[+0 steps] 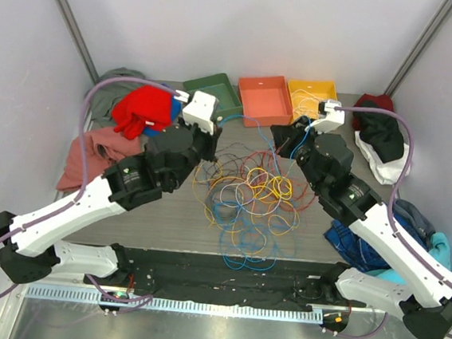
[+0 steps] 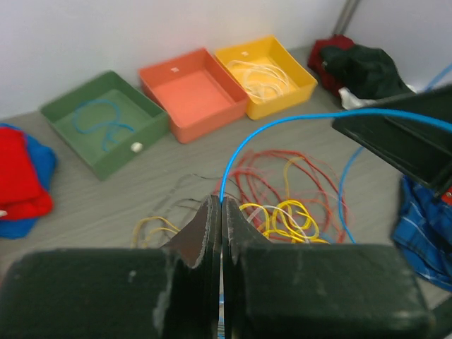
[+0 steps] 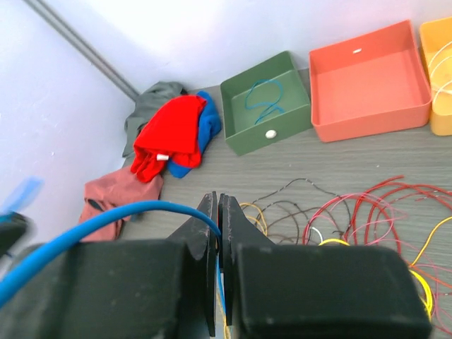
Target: Untangle the cables
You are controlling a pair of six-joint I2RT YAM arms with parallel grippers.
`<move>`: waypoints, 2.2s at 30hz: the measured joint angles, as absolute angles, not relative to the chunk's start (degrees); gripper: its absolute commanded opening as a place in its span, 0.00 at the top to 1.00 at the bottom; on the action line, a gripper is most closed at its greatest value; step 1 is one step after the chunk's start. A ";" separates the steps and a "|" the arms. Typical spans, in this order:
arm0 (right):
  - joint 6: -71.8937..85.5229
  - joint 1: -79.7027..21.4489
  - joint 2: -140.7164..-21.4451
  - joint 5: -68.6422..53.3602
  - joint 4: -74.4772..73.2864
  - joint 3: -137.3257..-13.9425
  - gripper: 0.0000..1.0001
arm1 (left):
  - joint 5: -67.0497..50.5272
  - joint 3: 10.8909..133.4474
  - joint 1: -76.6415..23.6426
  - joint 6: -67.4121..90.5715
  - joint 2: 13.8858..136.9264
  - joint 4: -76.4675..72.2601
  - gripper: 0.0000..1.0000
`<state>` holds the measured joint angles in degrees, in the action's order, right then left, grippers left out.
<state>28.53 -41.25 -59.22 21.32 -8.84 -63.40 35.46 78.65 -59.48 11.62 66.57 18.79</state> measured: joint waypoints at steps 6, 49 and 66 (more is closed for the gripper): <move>30.61 -41.25 -60.80 17.04 -14.70 -66.87 0.99 | 27.97 67.53 -59.48 15.68 65.67 8.97 0.85; 41.30 -41.25 -63.48 1.26 -21.10 -69.32 0.99 | 9.06 46.65 -59.48 23.64 69.58 -22.15 0.42; 35.07 -41.25 -58.50 8.51 -34.02 -66.43 0.33 | 12.43 52.27 -56.03 23.35 67.57 -10.46 1.00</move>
